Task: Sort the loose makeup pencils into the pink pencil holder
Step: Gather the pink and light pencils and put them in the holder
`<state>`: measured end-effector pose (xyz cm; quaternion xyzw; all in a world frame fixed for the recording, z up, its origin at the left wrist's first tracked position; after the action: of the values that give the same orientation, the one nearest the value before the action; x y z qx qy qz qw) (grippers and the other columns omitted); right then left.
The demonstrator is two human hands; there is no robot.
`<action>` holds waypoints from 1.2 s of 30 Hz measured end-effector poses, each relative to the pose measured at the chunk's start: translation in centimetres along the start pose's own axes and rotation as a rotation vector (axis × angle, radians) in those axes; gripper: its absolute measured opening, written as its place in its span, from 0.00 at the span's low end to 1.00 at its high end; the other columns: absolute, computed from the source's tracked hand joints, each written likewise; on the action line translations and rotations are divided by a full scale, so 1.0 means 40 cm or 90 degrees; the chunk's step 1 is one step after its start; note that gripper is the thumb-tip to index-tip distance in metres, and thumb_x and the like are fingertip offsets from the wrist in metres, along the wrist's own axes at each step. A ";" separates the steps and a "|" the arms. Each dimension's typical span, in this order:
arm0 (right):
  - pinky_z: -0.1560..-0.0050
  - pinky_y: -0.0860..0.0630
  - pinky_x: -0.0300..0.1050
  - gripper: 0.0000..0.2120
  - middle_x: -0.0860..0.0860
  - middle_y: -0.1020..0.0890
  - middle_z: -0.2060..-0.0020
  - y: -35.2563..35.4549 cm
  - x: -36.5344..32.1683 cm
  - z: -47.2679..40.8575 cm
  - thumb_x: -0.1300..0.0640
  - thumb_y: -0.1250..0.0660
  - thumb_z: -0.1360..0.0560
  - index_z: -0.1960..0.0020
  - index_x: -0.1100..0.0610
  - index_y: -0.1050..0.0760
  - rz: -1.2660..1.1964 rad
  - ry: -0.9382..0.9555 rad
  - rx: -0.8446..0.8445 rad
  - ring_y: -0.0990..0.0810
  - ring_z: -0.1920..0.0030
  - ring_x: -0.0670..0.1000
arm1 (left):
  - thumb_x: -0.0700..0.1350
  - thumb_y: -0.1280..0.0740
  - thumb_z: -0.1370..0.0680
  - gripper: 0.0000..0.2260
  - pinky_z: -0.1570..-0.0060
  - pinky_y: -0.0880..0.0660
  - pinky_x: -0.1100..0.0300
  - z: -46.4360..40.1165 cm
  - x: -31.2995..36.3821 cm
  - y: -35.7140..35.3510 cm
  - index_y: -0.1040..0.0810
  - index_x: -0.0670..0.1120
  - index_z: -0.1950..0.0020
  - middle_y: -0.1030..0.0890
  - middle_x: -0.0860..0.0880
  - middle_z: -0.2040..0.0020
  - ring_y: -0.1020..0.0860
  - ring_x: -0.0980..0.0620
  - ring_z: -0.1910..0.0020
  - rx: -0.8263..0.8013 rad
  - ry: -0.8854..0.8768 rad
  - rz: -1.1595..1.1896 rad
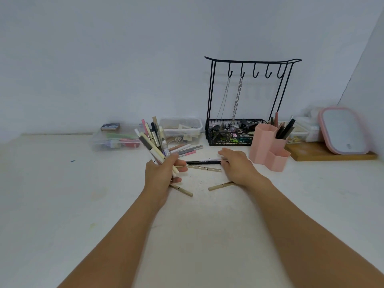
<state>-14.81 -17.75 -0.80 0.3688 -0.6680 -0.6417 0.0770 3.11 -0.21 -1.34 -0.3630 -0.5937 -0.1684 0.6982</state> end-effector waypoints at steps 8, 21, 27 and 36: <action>0.40 0.25 0.53 0.13 0.52 0.18 0.43 0.035 0.012 0.008 0.59 0.35 0.21 0.38 0.54 0.21 0.004 -0.040 0.060 0.23 0.40 0.55 | 0.44 0.25 0.24 0.12 0.75 0.30 0.62 -0.010 -0.007 0.004 0.18 0.38 0.47 0.24 0.51 0.72 0.24 0.53 0.72 -0.012 -0.015 -0.018; 0.56 0.26 0.43 0.13 0.50 0.18 0.62 0.039 0.039 0.019 0.53 0.22 0.31 0.51 0.59 0.16 -0.156 -0.169 -0.041 0.22 0.58 0.50 | 0.48 0.21 0.27 0.13 0.78 0.37 0.63 0.002 -0.003 0.000 0.21 0.44 0.50 0.30 0.52 0.73 0.34 0.54 0.75 -0.036 -0.015 -0.008; 0.63 0.29 0.38 0.10 0.47 0.18 0.65 0.098 0.037 0.042 0.54 0.20 0.33 0.56 0.58 0.14 -0.313 -0.168 0.075 0.23 0.64 0.46 | 0.50 0.21 0.28 0.21 0.77 0.36 0.63 0.002 -0.006 0.002 0.19 0.38 0.42 0.30 0.53 0.73 0.34 0.55 0.75 -0.024 -0.007 -0.017; 0.65 0.27 0.37 0.09 0.52 0.21 0.69 0.061 -0.254 0.117 0.58 0.31 0.22 0.51 0.65 0.20 -0.666 0.038 -0.079 0.25 0.69 0.45 | 0.55 0.19 0.41 0.22 0.76 0.39 0.62 0.045 0.009 -0.048 0.23 0.45 0.57 0.31 0.49 0.70 0.36 0.53 0.74 -0.127 -0.022 -0.029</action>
<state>-11.22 -8.22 4.41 0.6657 -0.3529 -0.6221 -0.2130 0.63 -0.16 -0.36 -0.4197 -0.5943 -0.2363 0.6441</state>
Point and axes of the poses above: each hand's wrist, its own z-axis away from the middle knuckle, its own y-axis out of the back of the hand, x = y × z, the point moved 9 cm from there along -z, towards the middle knuckle
